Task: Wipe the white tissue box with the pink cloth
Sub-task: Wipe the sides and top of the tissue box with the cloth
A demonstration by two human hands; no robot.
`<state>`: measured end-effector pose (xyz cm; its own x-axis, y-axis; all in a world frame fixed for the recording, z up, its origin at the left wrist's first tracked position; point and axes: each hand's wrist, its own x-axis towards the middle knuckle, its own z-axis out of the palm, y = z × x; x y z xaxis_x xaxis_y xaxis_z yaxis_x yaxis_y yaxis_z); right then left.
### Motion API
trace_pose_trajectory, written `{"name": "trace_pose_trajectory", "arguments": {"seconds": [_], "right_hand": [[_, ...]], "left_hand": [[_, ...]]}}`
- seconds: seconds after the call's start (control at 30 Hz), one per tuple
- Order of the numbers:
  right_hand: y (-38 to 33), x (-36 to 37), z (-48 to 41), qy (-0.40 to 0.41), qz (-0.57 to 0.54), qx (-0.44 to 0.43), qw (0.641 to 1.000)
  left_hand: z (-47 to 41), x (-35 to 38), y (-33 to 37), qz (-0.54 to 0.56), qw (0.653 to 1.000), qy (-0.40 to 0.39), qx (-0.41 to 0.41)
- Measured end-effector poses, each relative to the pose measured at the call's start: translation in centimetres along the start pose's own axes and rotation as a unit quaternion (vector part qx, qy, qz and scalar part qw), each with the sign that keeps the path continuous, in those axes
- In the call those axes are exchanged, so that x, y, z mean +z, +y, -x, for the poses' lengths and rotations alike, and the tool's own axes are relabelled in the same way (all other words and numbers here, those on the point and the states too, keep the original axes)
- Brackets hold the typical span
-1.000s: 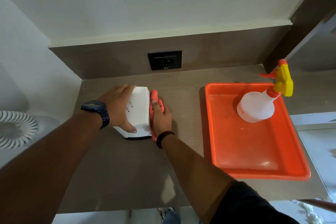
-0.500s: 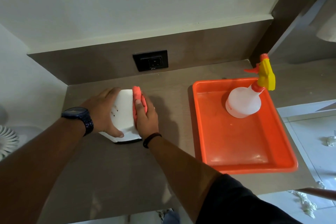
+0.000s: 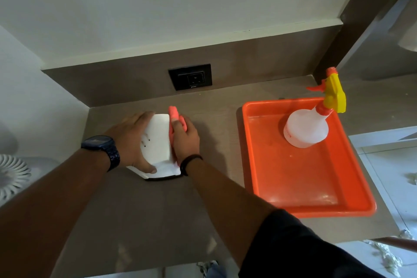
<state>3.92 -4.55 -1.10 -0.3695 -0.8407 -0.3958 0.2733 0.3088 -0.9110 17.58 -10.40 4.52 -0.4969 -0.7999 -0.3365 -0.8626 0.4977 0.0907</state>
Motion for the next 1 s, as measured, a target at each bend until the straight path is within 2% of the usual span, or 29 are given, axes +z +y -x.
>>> {"name": "trace_pose_trajectory", "arguments": {"seconds": [0.13,0.37,0.57,0.8,1.0], "right_hand": [[0.9,0.1,0.2,0.015,-0.008,0.066,0.998],[3.3,0.6,3.6,0.066,-0.046,0.058,0.995],[0.0,0.7,0.3,0.023,-0.015,0.013,1.000],[0.5,0.2,0.7,0.031,0.000,0.088,0.996],[1.3,0.4,2.8,0.045,-0.013,0.019,0.999]], "left_hand": [[0.1,-0.1,0.1,0.017,1.000,-0.010,-0.005],[0.0,0.1,-0.2,0.000,1.000,0.007,-0.003],[0.1,0.0,-0.1,0.010,1.000,-0.006,0.005],[0.2,-0.2,0.1,0.017,1.000,-0.011,0.014],[0.2,-0.1,0.0,0.020,1.000,0.000,0.004]]}}
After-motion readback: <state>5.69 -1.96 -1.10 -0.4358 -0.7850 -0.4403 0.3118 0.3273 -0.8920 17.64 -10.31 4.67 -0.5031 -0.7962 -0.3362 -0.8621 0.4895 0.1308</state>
